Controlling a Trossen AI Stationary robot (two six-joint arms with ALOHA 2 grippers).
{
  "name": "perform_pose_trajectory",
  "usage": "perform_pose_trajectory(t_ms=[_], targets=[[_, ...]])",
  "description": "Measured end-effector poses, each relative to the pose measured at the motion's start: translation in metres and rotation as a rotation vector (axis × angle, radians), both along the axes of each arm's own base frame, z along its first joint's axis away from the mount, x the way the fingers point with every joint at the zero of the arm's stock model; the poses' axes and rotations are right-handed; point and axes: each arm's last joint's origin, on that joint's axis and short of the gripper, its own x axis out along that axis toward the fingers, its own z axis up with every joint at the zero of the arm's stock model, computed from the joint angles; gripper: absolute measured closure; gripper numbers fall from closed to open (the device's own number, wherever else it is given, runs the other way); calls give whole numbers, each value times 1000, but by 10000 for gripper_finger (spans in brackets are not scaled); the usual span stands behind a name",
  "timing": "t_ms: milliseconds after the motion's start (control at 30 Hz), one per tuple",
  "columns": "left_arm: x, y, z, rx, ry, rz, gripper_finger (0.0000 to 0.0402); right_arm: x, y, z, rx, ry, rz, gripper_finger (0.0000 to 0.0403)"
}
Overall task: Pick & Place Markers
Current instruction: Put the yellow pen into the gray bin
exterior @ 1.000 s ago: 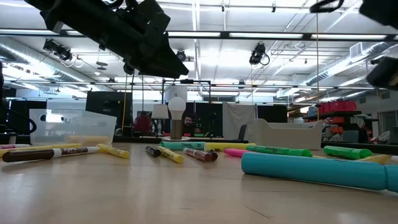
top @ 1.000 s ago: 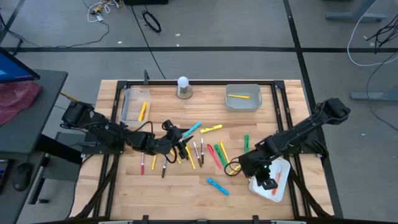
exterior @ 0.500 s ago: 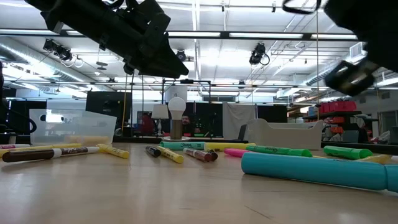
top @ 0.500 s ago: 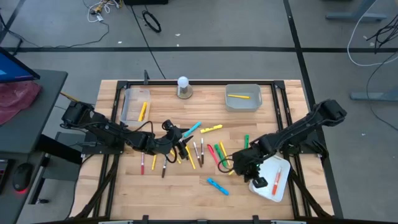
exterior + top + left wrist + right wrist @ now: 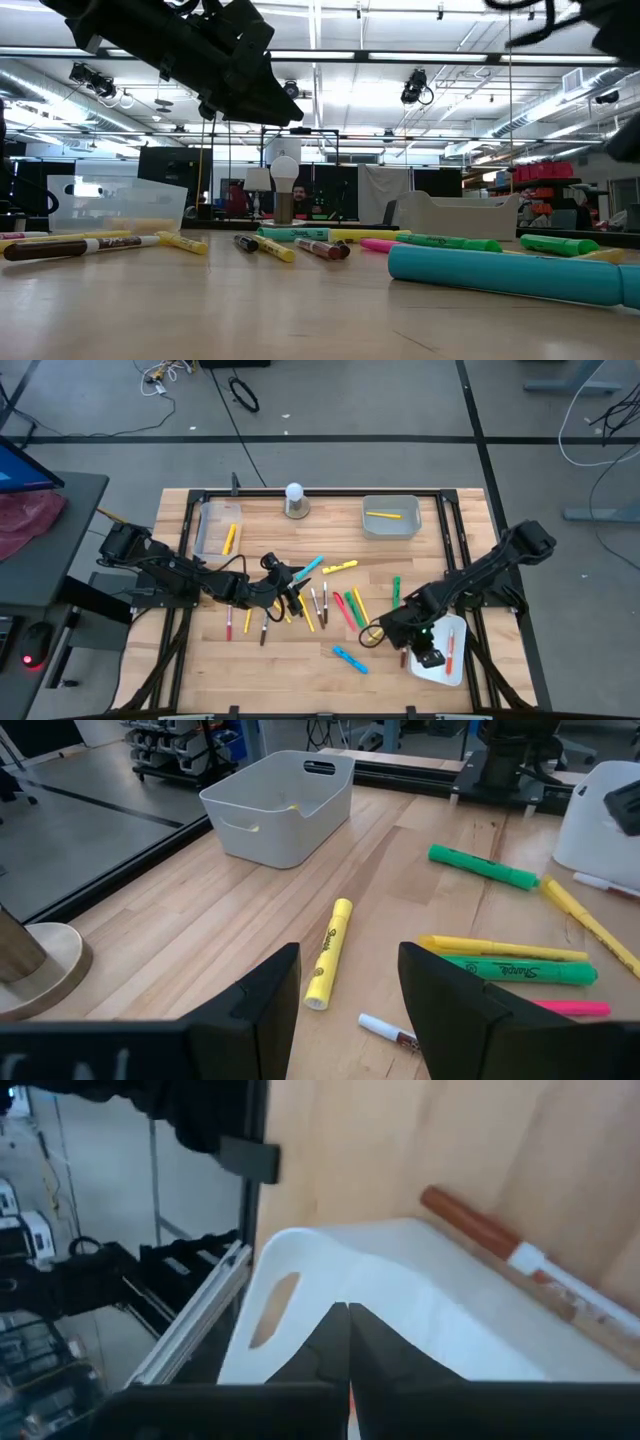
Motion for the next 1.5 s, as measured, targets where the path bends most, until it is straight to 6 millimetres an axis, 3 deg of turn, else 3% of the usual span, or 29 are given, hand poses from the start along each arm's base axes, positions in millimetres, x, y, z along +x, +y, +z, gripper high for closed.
perform_pose_trajectory(t_ms=[200, 400, 500, 633, 833, 1000, 1200, 1500], targets=[[0, 0, 0, 0, 0, 0, 225, -2, -9, 23, -113, -257, -20, 401], [0, 1, 0, -4, -2, 3, 225, 13, -24, 31, -394, -513, -190, 401], [0, 1, 0, -5, -3, 4, 225, 19, -31, 23, -453, -556, -176, 389], [0, 1, 0, -5, -1, 4, 225, 23, -38, 6, -469, -577, -137, 342], [0, 1, 0, -4, -1, 4, 225, 19, -39, -16, -492, -567, -12, 253], [0, 1, 0, -5, -2, 6, 225, 9, -40, -38, -507, -530, 80, 215], [1, 1, -1, -8, 0, 8, 225, 2, -40, -56, -531, -575, 129, 226], [1, 2, -1, -13, -4, 14, 225, -7, -45, -68, -589, -583, 149, 314]])
